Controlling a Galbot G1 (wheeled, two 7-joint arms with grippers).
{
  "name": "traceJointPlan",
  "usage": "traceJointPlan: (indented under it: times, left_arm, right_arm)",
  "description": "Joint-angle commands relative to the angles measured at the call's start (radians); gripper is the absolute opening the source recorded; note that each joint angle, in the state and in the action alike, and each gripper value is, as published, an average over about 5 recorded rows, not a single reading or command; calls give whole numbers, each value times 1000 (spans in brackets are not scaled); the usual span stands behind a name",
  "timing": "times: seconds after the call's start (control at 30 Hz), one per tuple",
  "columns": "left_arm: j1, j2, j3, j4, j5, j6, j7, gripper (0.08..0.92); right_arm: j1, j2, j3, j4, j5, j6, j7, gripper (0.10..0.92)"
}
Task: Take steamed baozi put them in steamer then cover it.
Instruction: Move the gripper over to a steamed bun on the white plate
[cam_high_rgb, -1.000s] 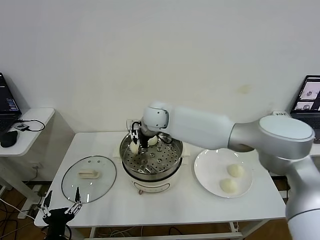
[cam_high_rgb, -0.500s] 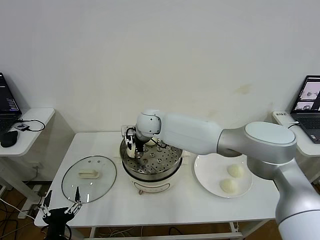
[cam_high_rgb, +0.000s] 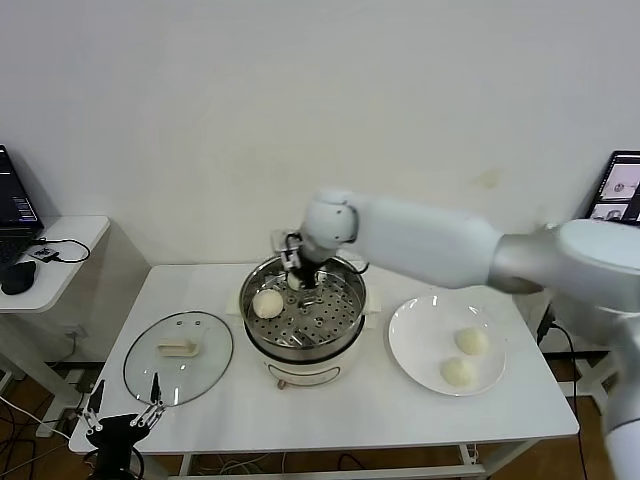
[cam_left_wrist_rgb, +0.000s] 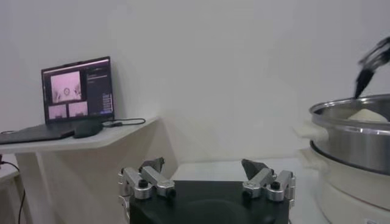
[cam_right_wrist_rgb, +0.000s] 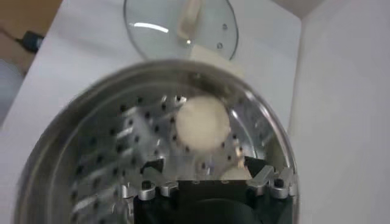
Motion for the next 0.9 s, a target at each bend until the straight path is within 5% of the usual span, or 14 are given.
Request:
traceJointPlan:
  times: [0.03, 0.37, 0.9]
  left_arm:
    - [0, 1, 8, 10, 7, 0, 1, 823]
    - [-3, -6, 27, 35, 32, -3, -1, 823]
    - [22, 0, -3, 35, 32, -2, -1, 823]
  right_arm:
    - [92, -425, 8, 274, -49, 87, -125, 823]
    - [-54, -714, 9, 357, -278, 184, -188, 823]
    - [-558, -726, 309, 242, -512, 239, -147, 823]
